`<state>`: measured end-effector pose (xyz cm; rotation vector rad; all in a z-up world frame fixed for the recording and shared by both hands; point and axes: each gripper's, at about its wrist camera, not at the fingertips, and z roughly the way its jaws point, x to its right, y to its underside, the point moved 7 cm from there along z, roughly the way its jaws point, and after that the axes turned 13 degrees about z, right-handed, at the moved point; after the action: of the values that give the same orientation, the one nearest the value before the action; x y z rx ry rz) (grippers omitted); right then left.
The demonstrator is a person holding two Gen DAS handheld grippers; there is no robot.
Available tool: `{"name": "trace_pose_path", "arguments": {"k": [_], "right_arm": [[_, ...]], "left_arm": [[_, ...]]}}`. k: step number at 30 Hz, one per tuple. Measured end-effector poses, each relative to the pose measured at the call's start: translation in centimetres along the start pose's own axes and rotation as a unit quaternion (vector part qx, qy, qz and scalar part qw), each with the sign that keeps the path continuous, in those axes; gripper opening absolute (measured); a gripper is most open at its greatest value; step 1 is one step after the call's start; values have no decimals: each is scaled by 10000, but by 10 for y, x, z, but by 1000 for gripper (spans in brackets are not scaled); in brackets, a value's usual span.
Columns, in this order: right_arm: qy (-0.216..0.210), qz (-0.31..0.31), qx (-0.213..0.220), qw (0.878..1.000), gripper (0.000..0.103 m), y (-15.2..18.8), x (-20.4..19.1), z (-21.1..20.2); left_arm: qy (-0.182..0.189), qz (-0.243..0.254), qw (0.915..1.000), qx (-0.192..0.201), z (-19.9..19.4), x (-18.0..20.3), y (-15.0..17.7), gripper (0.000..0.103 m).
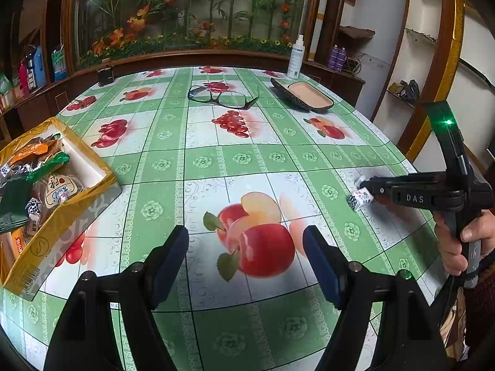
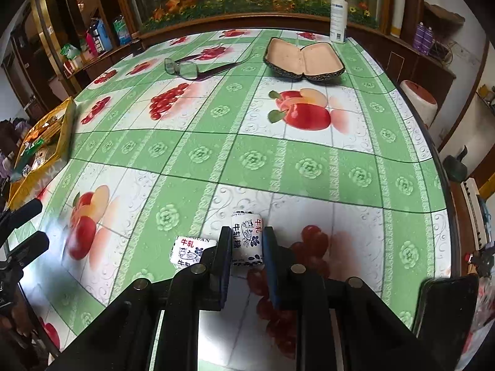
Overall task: Organize snacks
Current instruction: 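Move both tools back toward the remaining small white packet on the table, then close the left tool on the small white milk-candy packet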
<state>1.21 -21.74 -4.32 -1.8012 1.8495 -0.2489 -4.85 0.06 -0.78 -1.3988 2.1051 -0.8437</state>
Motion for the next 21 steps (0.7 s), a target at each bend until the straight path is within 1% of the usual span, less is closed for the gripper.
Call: {"name": "trace_pose_path", "arguments": {"k": [2, 4, 7, 9, 10, 12, 14, 15, 16, 18, 19, 20, 21], "right_arm": [[-129, 91, -98, 9998, 20, 5, -7, -2], [-448, 129, -246, 9986, 20, 12, -21, 0], [-911, -106, -469, 9947, 20, 24, -64, 4], [-1357, -69, -643, 9886, 20, 24, -88, 7], [-1383, -79, -628, 9884, 20, 21, -92, 8], [-1292, -99, -488, 9904, 20, 13, -92, 9], [-1305, 45, -436, 9905, 20, 6, -85, 11], [-1343, 132, -432, 9899, 20, 5, -82, 12], [-1361, 205, -428, 9896, 20, 3, -78, 13], [-1379, 304, -388, 9892, 20, 3, -71, 16], [-1393, 319, -378, 9890, 20, 5, -71, 15], [-1424, 344, -383, 9885, 20, 5, -69, 15], [-1462, 370, -385, 9878, 20, 5, -67, 15]], "left_arm": [[-7, -24, 10000, 13, -1, -3, -1, 75], [27, -79, 10000, 19, -3, -7, -2, 75], [151, -154, 9998, -53, -3, -13, 0, 75], [273, -166, 9995, -55, -7, -15, 3, 75], [350, -137, 9993, -56, -8, -15, 4, 75], [761, 56, 9970, -88, -11, -4, 7, 75], [1160, 306, 9926, -212, -10, 13, 11, 75], [1227, 431, 9912, -245, -10, 20, 12, 75], [1266, 579, 9899, -270, -9, 29, 12, 75], [1227, 783, 9888, -317, -5, 44, 12, 75], [1111, 872, 9890, -445, 1, 50, 12, 70], [1014, 922, 9891, -536, 6, 52, 13, 60], [898, 967, 9892, -636, 12, 54, 14, 56]]}}
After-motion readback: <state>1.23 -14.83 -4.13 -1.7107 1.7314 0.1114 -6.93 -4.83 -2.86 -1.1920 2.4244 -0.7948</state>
